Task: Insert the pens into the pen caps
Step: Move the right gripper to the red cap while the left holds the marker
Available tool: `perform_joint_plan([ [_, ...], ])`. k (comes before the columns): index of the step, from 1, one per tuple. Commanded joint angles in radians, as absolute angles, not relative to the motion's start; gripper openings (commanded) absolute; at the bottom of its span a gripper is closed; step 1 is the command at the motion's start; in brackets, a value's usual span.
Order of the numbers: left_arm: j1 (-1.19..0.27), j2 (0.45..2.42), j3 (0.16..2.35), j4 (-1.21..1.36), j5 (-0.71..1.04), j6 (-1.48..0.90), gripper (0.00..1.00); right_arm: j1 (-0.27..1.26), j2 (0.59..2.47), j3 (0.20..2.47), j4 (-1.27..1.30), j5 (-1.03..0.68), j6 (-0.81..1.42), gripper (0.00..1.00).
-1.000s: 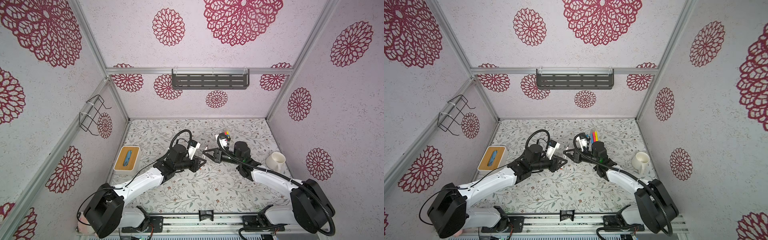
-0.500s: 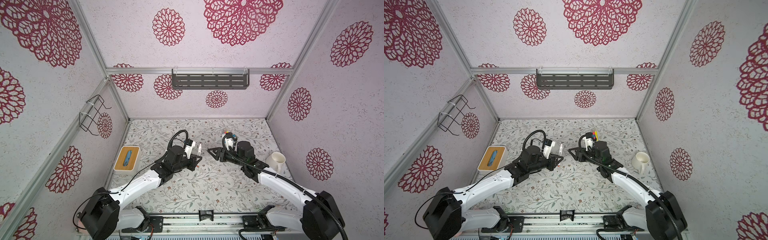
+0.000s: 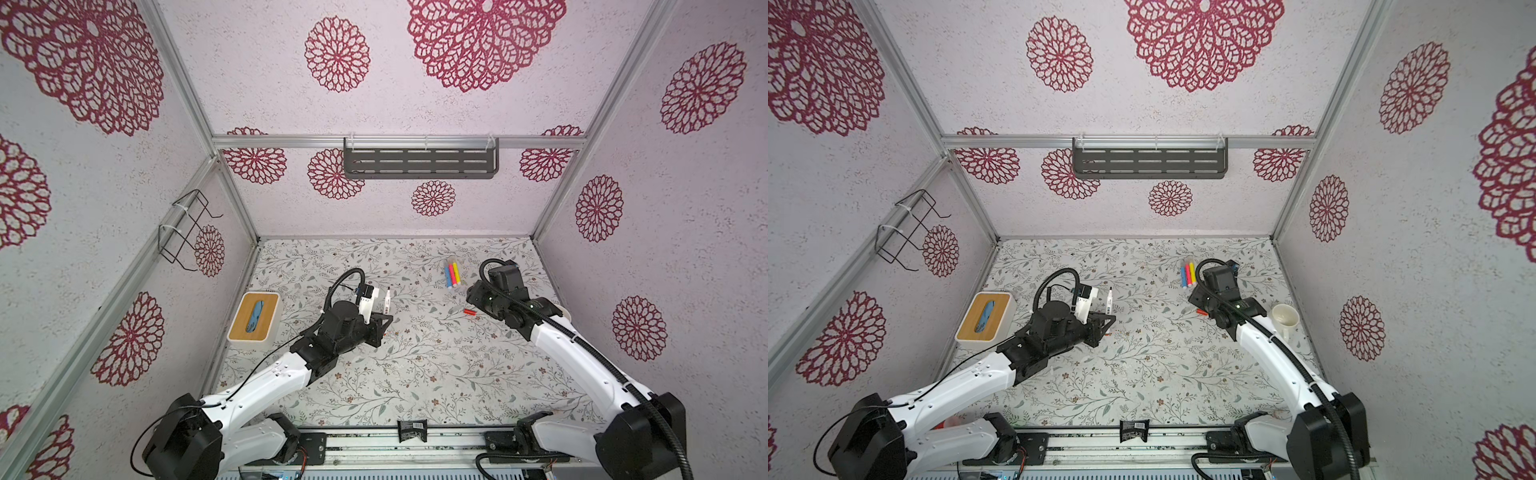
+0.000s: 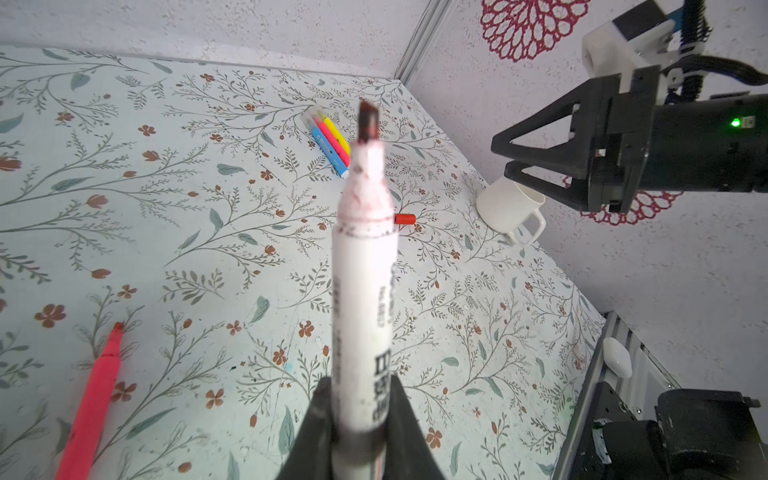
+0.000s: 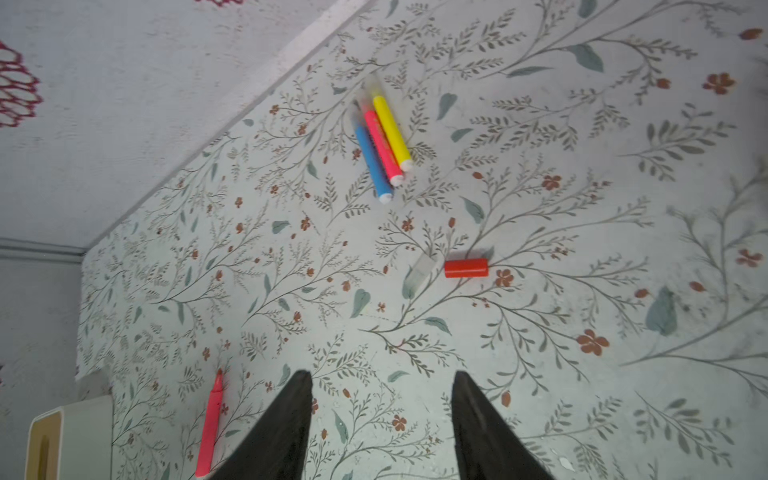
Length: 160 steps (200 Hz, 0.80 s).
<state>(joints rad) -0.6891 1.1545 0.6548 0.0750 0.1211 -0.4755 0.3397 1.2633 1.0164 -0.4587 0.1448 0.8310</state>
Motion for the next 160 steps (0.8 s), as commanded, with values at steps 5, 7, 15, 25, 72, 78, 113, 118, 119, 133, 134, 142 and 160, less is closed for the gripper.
perform_joint_plan([
  [5, -0.684, 1.122, 0.636, 0.086, 0.100, -0.468, 0.00, 0.275, 1.357, 1.071, -0.577, 0.134, 0.929, 0.56],
  [7, -0.684, 1.121, 0.634, 0.086, 0.100, -0.469, 0.00, 0.272, 1.362, 1.073, -0.579, 0.129, 0.935, 0.56],
  [15, -0.684, 1.115, 0.629, 0.087, 0.099, -0.471, 0.00, 0.263, 1.390, 1.080, -0.583, 0.110, 0.963, 0.57],
  [25, -0.684, 1.109, 0.621, 0.091, 0.097, -0.476, 0.00, 0.254, 1.418, 1.087, -0.576, 0.080, 0.994, 0.57],
  [72, -0.686, 1.093, 0.596, 0.104, 0.094, -0.486, 0.00, 0.232, 1.588, 1.258, -0.734, 0.062, 1.141, 0.58],
  [78, -0.686, 1.093, 0.597, 0.104, 0.094, -0.486, 0.00, 0.226, 1.618, 1.287, -0.762, 0.055, 1.154, 0.58],
  [113, -0.687, 1.093, 0.595, 0.110, 0.091, -0.485, 0.00, 0.216, 1.738, 1.363, -0.805, 0.011, 1.204, 0.53],
  [118, -0.687, 1.092, 0.595, 0.110, 0.092, -0.486, 0.00, 0.218, 1.750, 1.365, -0.803, 0.006, 1.212, 0.52],
  [119, -0.686, 1.092, 0.595, 0.109, 0.092, -0.486, 0.00, 0.217, 1.752, 1.365, -0.804, 0.005, 1.213, 0.52],
  [133, -0.687, 1.088, 0.594, 0.109, 0.091, -0.485, 0.00, 0.217, 1.772, 1.371, -0.793, 0.011, 1.228, 0.51],
  [134, -0.686, 1.087, 0.594, 0.109, 0.092, -0.486, 0.00, 0.217, 1.773, 1.372, -0.793, 0.011, 1.229, 0.51],
  [142, -0.686, 1.084, 0.592, 0.107, 0.091, -0.484, 0.00, 0.216, 1.783, 1.376, -0.789, 0.016, 1.239, 0.51],
  [160, -0.688, 1.080, 0.588, 0.108, 0.088, -0.482, 0.00, 0.208, 1.812, 1.389, -0.791, 0.022, 1.266, 0.51],
])
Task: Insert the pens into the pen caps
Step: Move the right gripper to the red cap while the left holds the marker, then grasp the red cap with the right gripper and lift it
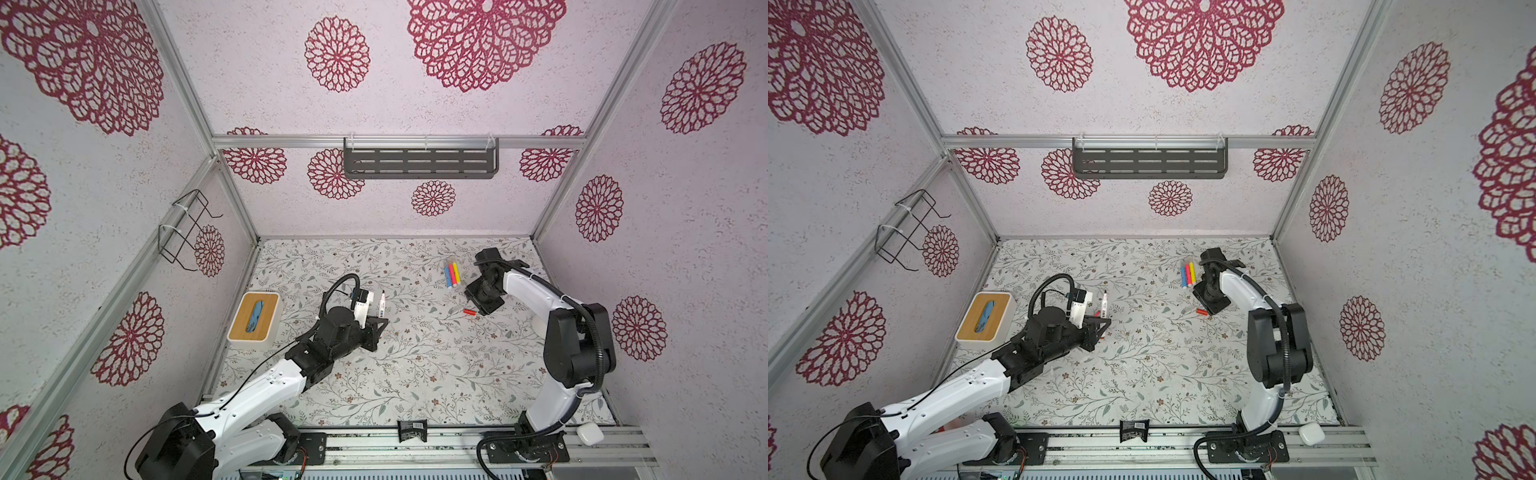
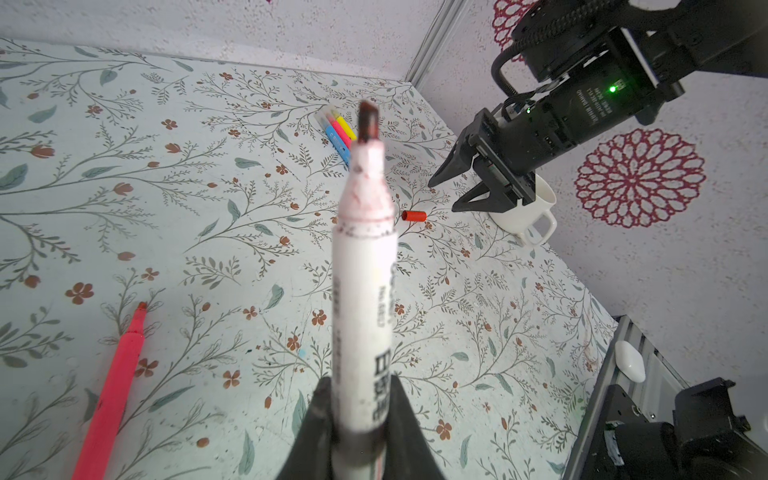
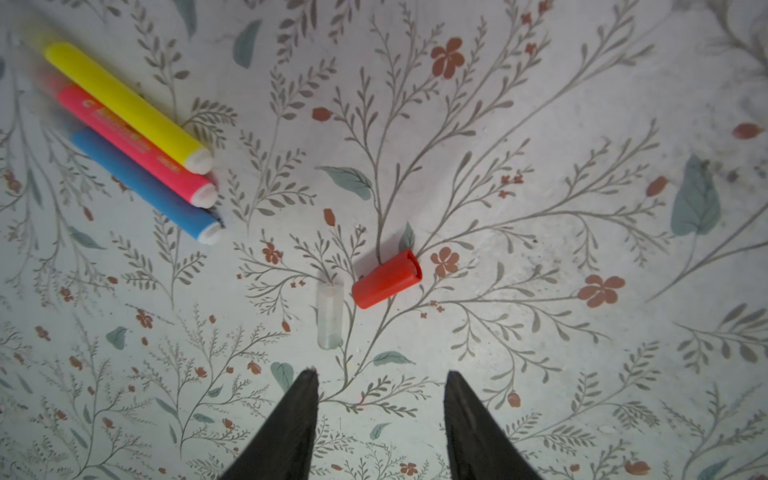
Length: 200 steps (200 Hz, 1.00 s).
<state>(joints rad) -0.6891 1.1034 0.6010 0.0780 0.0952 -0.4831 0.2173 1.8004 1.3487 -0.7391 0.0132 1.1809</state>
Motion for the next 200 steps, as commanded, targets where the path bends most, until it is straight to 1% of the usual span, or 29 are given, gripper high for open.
perform_joint_plan([
  [1, -0.687, 1.080, 0.587, 0.108, 0.088, -0.482, 0.00, 0.209, 1.815, 1.389, -0.791, 0.022, 1.267, 0.51],
  [32, -0.687, 1.089, 0.584, 0.115, 0.086, -0.482, 0.00, 0.203, 1.894, 1.437, -0.822, 0.012, 1.286, 0.50],
  [78, -0.686, 1.087, 0.583, 0.115, 0.083, -0.480, 0.00, 0.187, 1.953, 1.457, -0.802, 0.012, 1.311, 0.47],
  [102, -0.687, 1.086, 0.584, 0.113, 0.081, -0.481, 0.00, 0.184, 1.969, 1.465, -0.798, 0.012, 1.315, 0.47],
  [130, -0.687, 1.080, 0.583, 0.111, 0.081, -0.482, 0.00, 0.181, 1.982, 1.465, -0.804, 0.024, 1.322, 0.44],
  [200, -0.686, 1.060, 0.578, 0.095, 0.060, -0.466, 0.00, 0.181, 2.008, 1.473, -0.791, 0.003, 1.324, 0.42],
])
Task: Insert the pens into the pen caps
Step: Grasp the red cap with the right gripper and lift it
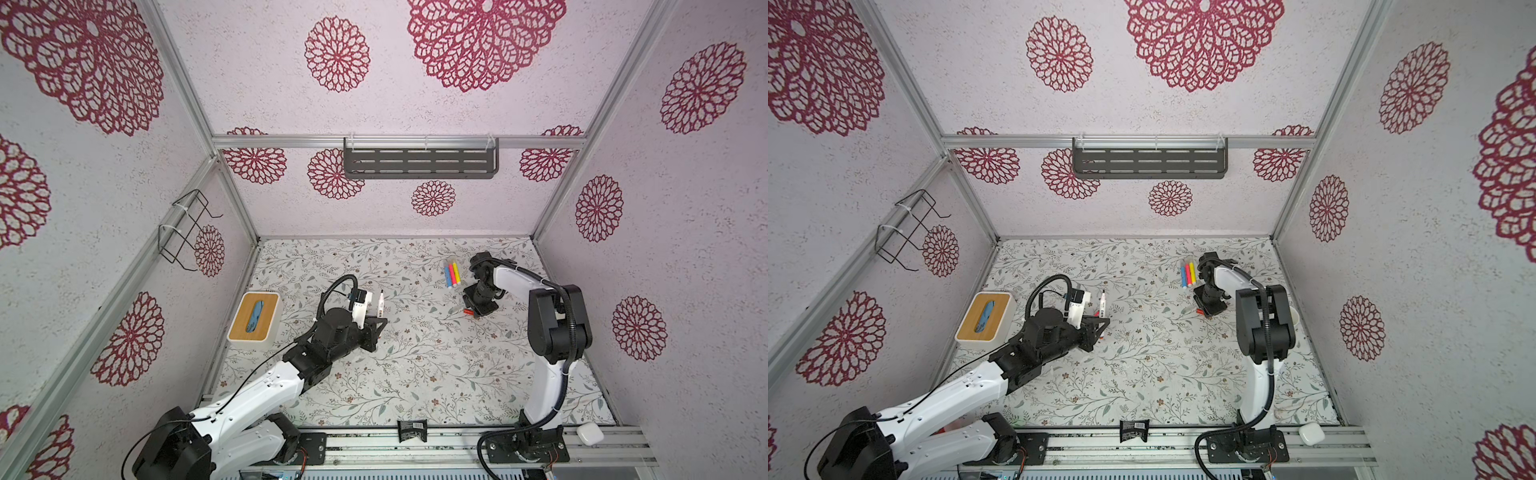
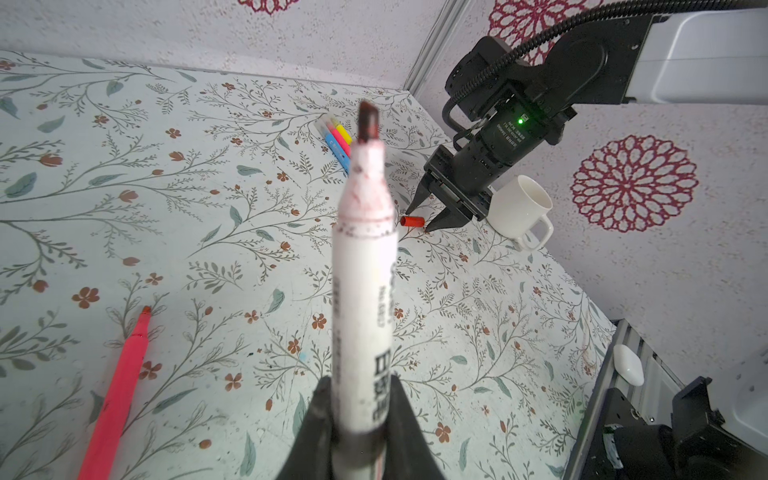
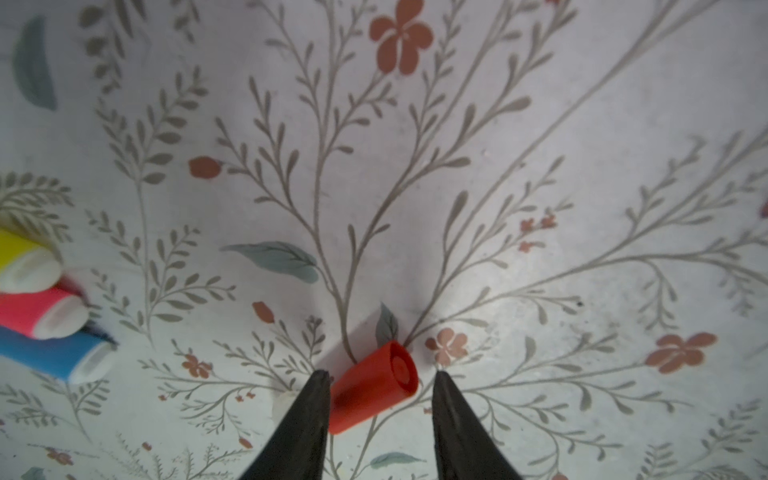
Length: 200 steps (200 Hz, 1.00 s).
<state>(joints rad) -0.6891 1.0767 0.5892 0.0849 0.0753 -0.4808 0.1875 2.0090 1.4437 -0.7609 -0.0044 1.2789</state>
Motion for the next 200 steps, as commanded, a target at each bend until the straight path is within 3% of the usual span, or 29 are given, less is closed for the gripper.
perform_joint_plan([
  [1, -0.686, 1.061, 0.579, 0.095, 0.059, -0.467, 0.00, 0.181, 2.009, 1.473, -0.790, 0.002, 1.323, 0.42],
  [52, -0.686, 1.057, 0.584, 0.085, 0.043, -0.450, 0.00, 0.181, 2.022, 1.461, -0.784, 0.005, 1.327, 0.39],
  [92, -0.684, 1.045, 0.586, 0.075, 0.031, -0.443, 0.00, 0.181, 2.021, 1.412, -0.737, -0.013, 1.315, 0.18],
  [147, -0.684, 1.024, 0.578, 0.061, 0.021, -0.439, 0.00, 0.186, 2.001, 1.369, -0.723, 0.016, 1.259, 0.15],
  [177, -0.684, 1.017, 0.569, 0.061, 0.019, -0.443, 0.00, 0.194, 1.961, 1.335, -0.689, 0.019, 1.185, 0.01],
  [200, -0.684, 1.018, 0.568, 0.063, 0.021, -0.443, 0.00, 0.215, 1.894, 1.302, -0.670, 0.049, 1.128, 0.00],
])
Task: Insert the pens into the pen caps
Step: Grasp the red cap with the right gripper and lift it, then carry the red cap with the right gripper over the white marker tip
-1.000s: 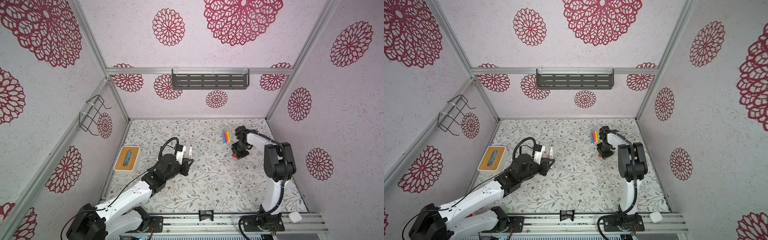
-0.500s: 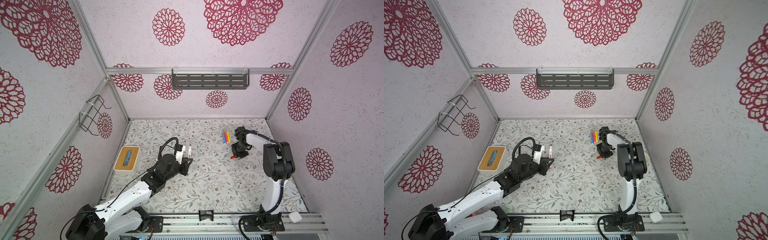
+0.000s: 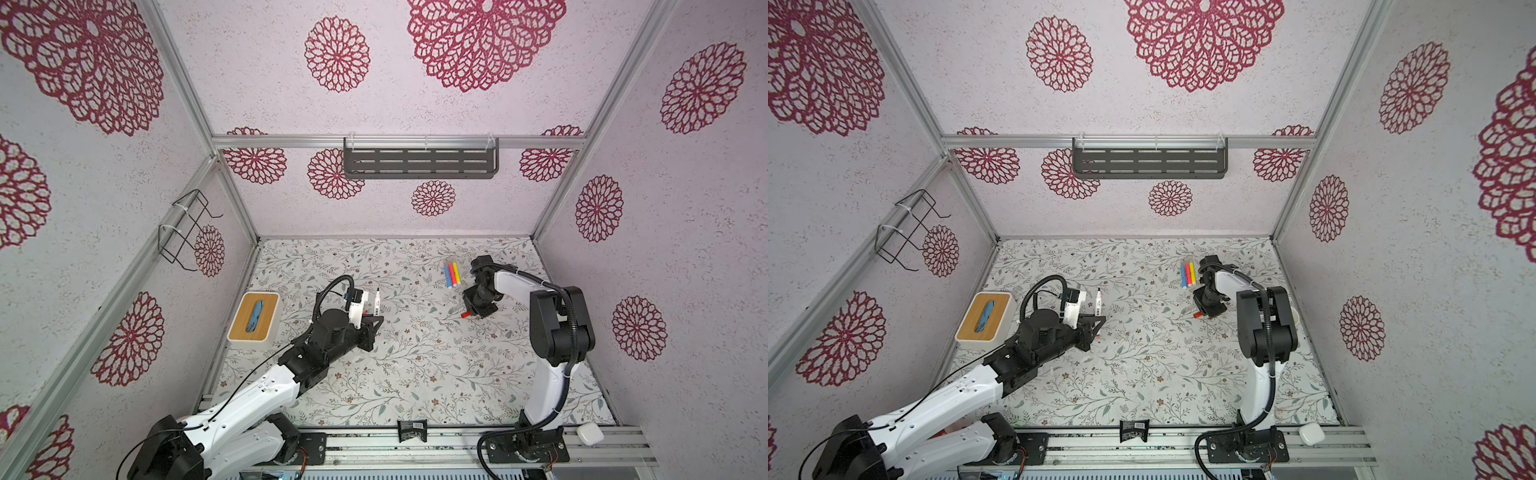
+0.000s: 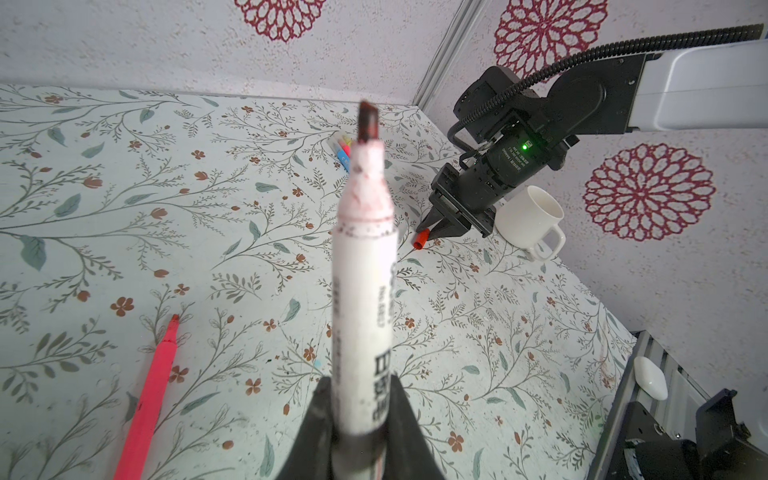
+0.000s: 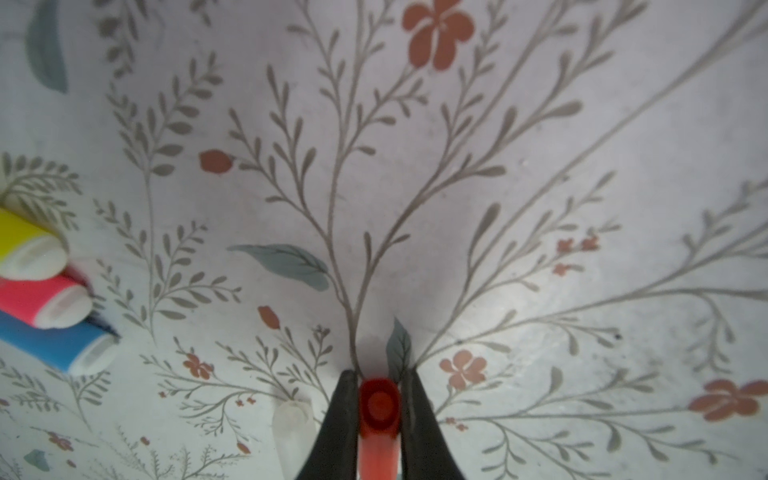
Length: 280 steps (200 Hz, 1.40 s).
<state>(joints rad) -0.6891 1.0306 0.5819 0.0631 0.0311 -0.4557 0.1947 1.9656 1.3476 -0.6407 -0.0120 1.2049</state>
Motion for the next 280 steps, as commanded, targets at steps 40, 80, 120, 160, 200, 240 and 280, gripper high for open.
perform_joint_plan([
  [40, -0.684, 1.035, 0.569, 0.065, 0.027, -0.442, 0.00, 0.257, 1.734, 1.246, -0.658, 0.127, 1.014, 0.00],
  [80, -0.686, 1.069, 0.574, 0.089, 0.051, -0.455, 0.00, 0.301, 1.514, 1.175, -0.550, 0.099, 0.818, 0.00],
  [120, -0.709, 1.133, 0.596, 0.116, 0.086, -0.462, 0.00, 0.305, 1.214, 0.945, -0.139, -0.187, 0.700, 0.00],
  [160, -0.770, 1.213, 0.623, 0.193, 0.115, -0.482, 0.00, 0.311, 1.066, 0.805, 0.213, -0.394, 0.730, 0.03],
  [200, -0.844, 1.303, 0.676, 0.247, 0.135, -0.490, 0.00, 0.355, 1.088, 0.778, 0.456, -0.559, 0.766, 0.02],
  [240, -0.885, 1.344, 0.709, 0.256, 0.156, -0.476, 0.00, 0.401, 1.114, 0.811, 0.473, -0.577, 0.726, 0.00],
  [280, -0.888, 1.341, 0.710, 0.255, 0.154, -0.475, 0.00, 0.428, 1.127, 0.814, 0.464, -0.567, 0.698, 0.00],
])
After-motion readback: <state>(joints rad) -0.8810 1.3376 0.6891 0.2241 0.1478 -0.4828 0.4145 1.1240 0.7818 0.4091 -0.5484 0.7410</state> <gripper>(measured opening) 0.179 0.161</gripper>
